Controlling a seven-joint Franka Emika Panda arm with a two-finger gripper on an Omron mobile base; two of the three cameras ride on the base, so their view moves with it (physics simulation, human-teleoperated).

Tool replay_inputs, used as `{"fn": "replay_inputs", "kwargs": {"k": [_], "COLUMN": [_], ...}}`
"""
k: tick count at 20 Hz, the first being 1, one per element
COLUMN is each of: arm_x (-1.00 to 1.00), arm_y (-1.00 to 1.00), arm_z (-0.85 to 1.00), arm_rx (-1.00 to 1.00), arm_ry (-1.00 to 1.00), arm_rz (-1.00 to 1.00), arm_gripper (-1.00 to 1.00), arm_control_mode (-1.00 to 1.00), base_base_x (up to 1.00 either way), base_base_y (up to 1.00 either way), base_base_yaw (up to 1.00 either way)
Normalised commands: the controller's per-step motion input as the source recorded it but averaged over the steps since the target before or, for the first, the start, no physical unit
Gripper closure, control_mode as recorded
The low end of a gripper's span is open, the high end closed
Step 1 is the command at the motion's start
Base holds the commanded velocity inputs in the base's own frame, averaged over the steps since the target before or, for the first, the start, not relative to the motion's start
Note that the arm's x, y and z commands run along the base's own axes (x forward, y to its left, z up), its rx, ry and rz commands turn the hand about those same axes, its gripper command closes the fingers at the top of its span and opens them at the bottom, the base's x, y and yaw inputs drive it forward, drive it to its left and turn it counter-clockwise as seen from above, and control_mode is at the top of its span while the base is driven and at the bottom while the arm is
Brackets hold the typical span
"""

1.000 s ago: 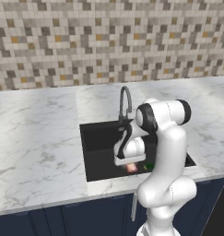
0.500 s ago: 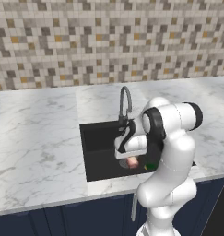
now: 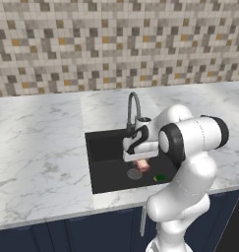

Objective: Pick up the bar soap and sponge from the sink, and place them back in the cabinet, and close the cabinet doors.

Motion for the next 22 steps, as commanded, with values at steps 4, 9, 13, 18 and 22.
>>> {"fn": "replay_inputs", "kwargs": {"k": [4, 9, 13, 18, 22], "arm_x": [0.00, -0.14, -0.26, -0.31, -0.36], "arm_y": [0.00, 0.00, 0.00, 0.00, 0.00], "arm_z": [0.50, 0.44, 0.33, 0.36, 0.37], "arm_rx": [0.00, 0.00, 0.00, 0.00, 0.00], "arm_ry": [0.00, 0.00, 0.00, 0.00, 0.00], "arm_rz": [0.00, 0.00, 0.00, 0.00, 0.00], "arm_gripper": [1.00, 1.00, 1.00, 1.00, 1.00], "arm_control_mode": [-1.00, -1.00, -1.00, -1.00, -1.00], "base_base_x": [0.00, 0.00, 0.00, 0.00, 0.00], "base_base_y": [0.00, 0.00, 0.00, 0.00, 0.00], "base_base_yaw": [0.00, 0.00, 0.00, 0.00, 0.00]}}
